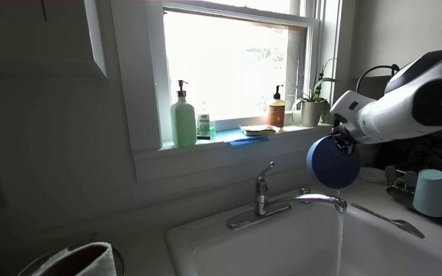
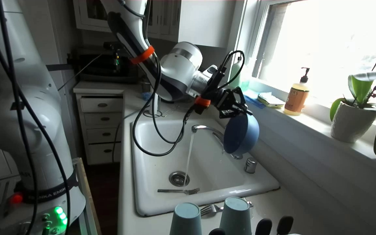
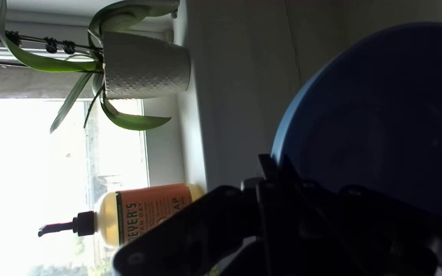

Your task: Put the blue bowl under the running water, pour the water in the sink, put the blue bowl under the running water again, pour the water in the sink and then put the bowl back on the counter

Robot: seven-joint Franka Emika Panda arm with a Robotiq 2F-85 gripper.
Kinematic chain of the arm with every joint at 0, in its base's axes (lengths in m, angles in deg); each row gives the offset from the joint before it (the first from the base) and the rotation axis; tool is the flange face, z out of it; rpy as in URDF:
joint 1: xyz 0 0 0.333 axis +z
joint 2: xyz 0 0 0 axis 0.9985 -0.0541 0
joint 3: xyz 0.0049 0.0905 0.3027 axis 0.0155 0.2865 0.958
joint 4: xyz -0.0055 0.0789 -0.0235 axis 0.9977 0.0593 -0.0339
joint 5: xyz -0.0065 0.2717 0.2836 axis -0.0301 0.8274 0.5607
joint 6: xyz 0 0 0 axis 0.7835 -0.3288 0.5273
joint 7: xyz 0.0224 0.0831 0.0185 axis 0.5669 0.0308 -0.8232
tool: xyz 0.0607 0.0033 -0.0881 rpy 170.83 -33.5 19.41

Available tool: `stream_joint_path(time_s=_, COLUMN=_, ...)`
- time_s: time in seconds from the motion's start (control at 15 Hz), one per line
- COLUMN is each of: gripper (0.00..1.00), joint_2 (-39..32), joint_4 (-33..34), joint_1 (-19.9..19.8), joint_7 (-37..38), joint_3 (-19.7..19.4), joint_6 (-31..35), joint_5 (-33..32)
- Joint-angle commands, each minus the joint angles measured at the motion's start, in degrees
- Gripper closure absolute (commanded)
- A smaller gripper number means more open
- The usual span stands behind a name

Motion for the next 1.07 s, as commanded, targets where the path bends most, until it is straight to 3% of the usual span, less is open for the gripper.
stream_joint_path(time_s=0.0, gripper=0.99, joint_2=2.1, joint_4=-1.2, joint_1=0.4, joint_7=3.0, joint_3=-0.8, joint_6=1.1, joint_5=-3.8)
stream_joint_path(time_s=0.6, gripper=0.99, joint_2=1.8, joint_4=-0.1, joint_1=0.4, joint_7=4.8, joint_3=-1.3, joint_6=1.4, joint_5=-4.8)
stream_joint_path(time_s=1.0, gripper=0.99, joint_2=-0.8, joint_4=2.6, joint_1=-0.2, joint_7=-3.8, joint_3=-2.5, joint_6=2.6, joint_5=11.9)
